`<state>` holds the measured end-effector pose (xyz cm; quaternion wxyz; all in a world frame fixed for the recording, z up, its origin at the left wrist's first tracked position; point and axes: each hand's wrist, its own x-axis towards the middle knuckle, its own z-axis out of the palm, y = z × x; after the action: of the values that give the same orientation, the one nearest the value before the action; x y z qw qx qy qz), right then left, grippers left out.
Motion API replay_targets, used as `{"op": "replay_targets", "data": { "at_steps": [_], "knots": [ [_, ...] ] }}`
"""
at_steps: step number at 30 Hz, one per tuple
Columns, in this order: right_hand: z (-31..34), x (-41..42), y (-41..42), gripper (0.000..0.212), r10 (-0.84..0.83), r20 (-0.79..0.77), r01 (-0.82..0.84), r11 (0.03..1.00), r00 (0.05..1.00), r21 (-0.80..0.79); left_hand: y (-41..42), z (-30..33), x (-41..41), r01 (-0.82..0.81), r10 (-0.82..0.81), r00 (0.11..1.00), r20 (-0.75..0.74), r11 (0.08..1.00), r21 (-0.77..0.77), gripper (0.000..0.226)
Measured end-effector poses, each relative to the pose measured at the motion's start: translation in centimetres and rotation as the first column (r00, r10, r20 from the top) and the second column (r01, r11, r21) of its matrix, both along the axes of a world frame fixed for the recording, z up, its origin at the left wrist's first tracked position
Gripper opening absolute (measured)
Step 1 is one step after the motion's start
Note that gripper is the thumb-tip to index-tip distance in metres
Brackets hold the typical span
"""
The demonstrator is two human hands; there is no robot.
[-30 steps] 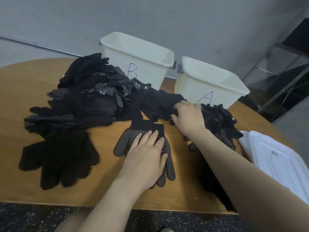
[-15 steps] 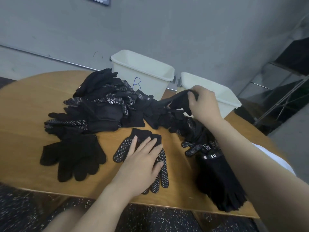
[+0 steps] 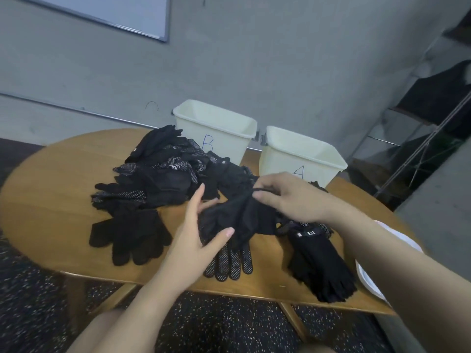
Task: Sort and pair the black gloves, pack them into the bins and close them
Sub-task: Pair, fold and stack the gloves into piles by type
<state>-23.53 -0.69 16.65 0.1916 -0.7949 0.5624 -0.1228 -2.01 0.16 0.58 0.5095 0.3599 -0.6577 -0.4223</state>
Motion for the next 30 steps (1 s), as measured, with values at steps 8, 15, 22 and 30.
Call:
{"op": "replay_targets", "data": {
  "at_steps": [8,15,22,30],
  "knots": [
    [-3.5,1.6,1.9,0.017,0.015,0.202,-0.02,1.0,0.979,0.023,1.1,0.6,1.0,-0.004,0.028,0.991,-0.128,0.984,0.179,0.014],
    [-8.4,0.0,2.7,0.049,-0.274,0.59,0.026,0.919,0.76,0.392,1.0,0.8,1.1,-0.099,0.164,0.947,-0.278,0.967,0.235,0.014],
    [-10.0,-0.5,1.1,0.024,-0.429,0.786,0.047,0.888,0.444,0.458,0.7,0.8,1.5,-0.016,0.091,0.962,-0.257,0.96,0.281,0.012],
    [-10.8,-1.1,-2.0,0.016,-0.428,0.597,0.223,0.894,0.679,0.387,0.6,-0.2,3.2,0.088,-0.11,0.972,0.206,0.99,0.112,0.032]
  ]
}}
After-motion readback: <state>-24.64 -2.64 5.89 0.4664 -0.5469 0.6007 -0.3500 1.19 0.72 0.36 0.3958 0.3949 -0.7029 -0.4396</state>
